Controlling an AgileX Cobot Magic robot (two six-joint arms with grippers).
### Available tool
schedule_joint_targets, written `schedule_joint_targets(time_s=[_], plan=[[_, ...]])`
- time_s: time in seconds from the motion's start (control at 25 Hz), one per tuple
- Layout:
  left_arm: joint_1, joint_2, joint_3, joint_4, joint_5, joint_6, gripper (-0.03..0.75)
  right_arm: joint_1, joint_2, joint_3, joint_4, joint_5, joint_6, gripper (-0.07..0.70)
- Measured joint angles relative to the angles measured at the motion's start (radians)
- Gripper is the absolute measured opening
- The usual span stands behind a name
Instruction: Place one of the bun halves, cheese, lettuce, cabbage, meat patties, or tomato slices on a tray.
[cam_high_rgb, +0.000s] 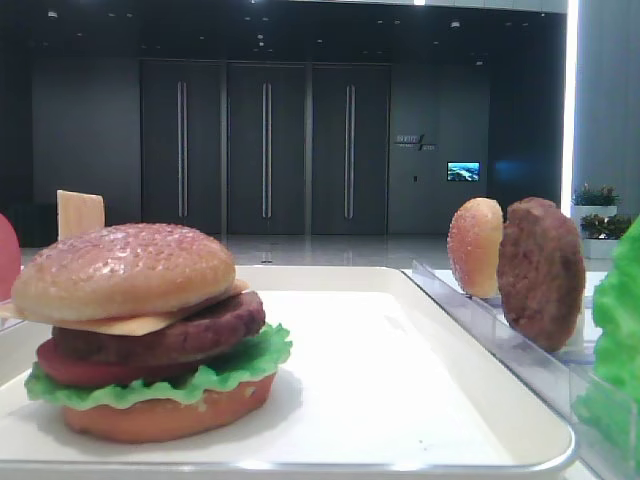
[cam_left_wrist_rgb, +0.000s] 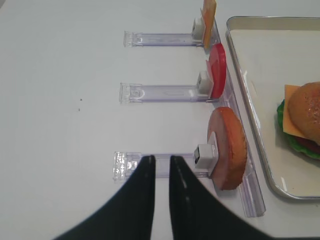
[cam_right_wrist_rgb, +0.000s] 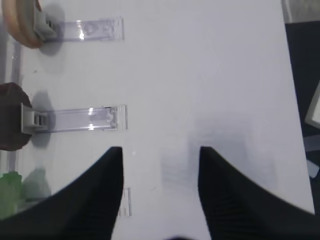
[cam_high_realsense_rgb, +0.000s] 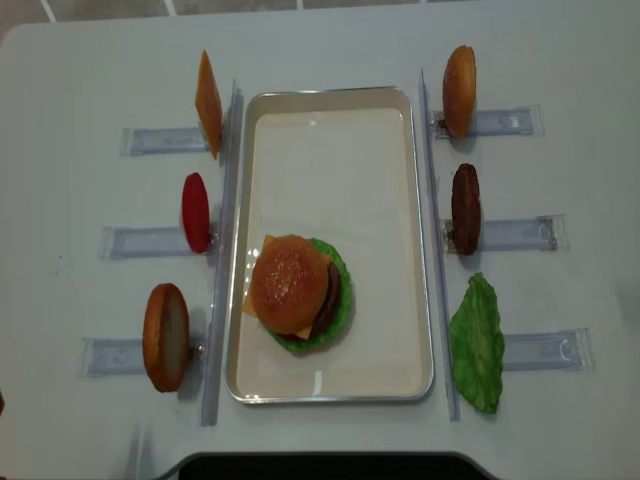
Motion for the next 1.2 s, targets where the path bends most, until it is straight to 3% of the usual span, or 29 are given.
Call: schedule_joint_targets(time_s=[0.36,0.72,0.96,1.2], plan=[[0.000,0.000,0.000,0.000,0.000,0.000,0.076,0.000,-0.360,0.037,0.001,0.051,0.000,0.320],[0.000,0.000,0.000,0.000,0.000,0.000,0.076,0.000,-0.688,0.270,-0.003,0.060,0.068,0.316],[0.000,0.000,0.000,0.000,0.000,0.000,0.076,0.000,-0.842,0.399,-0.066,0.066,0.148,0.316],[0.000,0.000,0.000,0.000,0.000,0.000,0.076,0.000,-0.950,0.485,-0.089,0.066,0.159,0.314]])
